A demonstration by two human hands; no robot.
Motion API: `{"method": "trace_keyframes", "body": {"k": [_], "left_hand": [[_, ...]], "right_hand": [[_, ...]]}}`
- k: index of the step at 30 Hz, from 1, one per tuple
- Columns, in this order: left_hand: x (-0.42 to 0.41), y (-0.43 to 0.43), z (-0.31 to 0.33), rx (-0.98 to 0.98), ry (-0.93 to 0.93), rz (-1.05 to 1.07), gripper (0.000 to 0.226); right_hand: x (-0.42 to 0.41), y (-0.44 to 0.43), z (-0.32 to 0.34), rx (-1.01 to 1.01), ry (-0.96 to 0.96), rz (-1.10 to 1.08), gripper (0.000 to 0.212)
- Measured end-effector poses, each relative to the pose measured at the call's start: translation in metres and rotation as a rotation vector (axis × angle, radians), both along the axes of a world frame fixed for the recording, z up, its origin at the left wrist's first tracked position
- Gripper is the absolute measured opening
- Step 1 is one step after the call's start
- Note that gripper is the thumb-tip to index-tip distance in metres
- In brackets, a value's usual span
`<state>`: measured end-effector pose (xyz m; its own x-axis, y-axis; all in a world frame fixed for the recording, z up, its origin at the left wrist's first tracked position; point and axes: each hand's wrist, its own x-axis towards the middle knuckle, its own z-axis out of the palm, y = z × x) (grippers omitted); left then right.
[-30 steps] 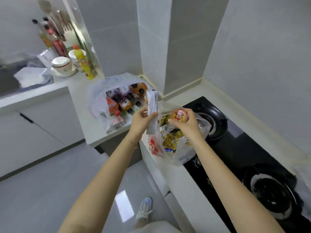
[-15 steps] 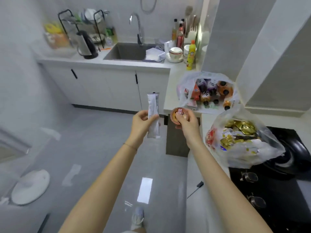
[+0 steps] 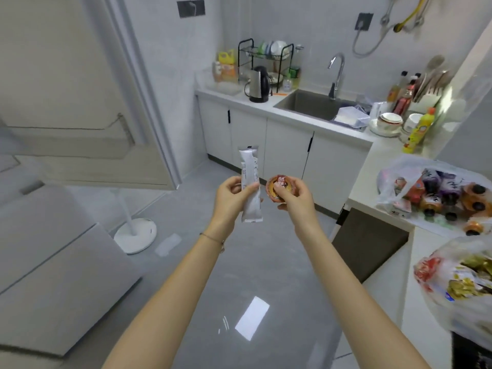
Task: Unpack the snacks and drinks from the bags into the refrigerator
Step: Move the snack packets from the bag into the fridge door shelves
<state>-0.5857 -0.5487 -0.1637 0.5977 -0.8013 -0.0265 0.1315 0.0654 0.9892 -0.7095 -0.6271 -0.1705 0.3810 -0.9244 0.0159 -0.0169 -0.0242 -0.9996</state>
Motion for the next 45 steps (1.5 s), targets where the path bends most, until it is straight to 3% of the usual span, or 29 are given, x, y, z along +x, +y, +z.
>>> {"method": "trace_keyframes", "body": {"k": [11, 24, 27, 33, 38, 45], "left_hand": [[0.136, 0.133, 0.004, -0.024, 0.042, 0.183, 0.015], [0.311, 0.272, 0.045, -0.036, -0.078, 0.250, 0.019], [0.342, 0.289, 0.046, -0.024, -0.097, 0.250, 0.024], [0.390, 0.303, 0.052, -0.073, -0.077, 0.284, 0.013], [0.433, 0.305, 0.063, -0.074, -0.138, 0.324, 0.020], [0.487, 0.291, 0.079, -0.103, -0.159, 0.362, 0.020]], "right_hand": [[0.132, 0.101, 0.007, 0.017, -0.035, 0.173, 0.013], [0.317, 0.231, 0.049, -0.017, -0.171, 0.306, 0.009], [0.349, 0.247, 0.055, -0.033, -0.174, 0.309, 0.010], [0.406, 0.256, 0.068, -0.078, -0.127, 0.353, 0.016], [0.463, 0.256, 0.083, -0.066, -0.134, 0.415, 0.021], [0.522, 0.236, 0.103, -0.105, -0.178, 0.425, 0.015]]}}
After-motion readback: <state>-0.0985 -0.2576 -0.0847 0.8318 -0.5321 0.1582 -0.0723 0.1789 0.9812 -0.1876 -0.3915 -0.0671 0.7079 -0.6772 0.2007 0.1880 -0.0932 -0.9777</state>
